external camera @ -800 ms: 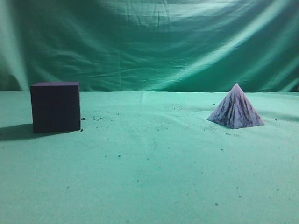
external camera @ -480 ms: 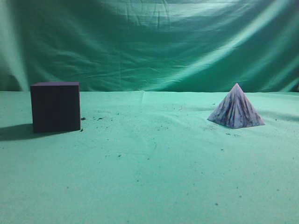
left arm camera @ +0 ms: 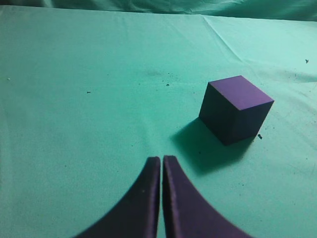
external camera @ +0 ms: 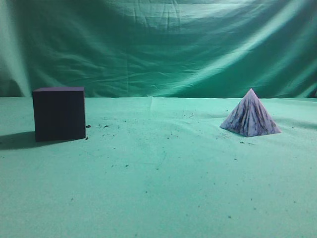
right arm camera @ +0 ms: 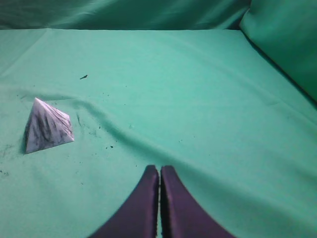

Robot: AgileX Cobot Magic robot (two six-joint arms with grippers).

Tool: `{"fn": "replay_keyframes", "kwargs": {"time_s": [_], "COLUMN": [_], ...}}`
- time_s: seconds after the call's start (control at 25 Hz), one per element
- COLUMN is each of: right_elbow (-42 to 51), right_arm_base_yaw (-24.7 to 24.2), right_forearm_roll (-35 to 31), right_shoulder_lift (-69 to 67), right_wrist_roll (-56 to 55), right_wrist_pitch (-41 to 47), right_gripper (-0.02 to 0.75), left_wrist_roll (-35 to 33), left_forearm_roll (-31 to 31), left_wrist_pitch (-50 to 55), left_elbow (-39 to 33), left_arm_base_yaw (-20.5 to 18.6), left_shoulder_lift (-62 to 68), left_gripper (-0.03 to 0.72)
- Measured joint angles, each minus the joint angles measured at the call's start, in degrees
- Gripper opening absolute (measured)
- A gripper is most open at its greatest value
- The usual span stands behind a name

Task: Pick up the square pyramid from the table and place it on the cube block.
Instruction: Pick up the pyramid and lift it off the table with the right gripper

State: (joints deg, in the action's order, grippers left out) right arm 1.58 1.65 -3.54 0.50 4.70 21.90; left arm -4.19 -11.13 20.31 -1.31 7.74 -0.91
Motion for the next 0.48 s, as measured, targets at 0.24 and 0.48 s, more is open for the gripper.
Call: {"fn": "replay_keyframes", "kwargs": {"time_s": [0.24,0.48], "right_elbow": [0.0,0.1], "right_arm_base_yaw": [0.0,0.0], "right_forearm_roll": [0.0,1.1], "right_shoulder_lift": [0.0,0.0], "right_wrist_roll": [0.0,0.0], "right_wrist_pitch": [0.0,-1.9], "right_gripper": [0.0,0.0], "left_wrist_roll": [0.0,0.0], "left_forearm_roll": [0.0,0.0], "left_wrist_pitch": [0.0,0.0], "left_elbow": [0.0,0.0], "left_arm_base_yaw": [0.0,0.0], "left_shoulder_lift": [0.0,0.0], "left_gripper": [0.0,0.0]}}
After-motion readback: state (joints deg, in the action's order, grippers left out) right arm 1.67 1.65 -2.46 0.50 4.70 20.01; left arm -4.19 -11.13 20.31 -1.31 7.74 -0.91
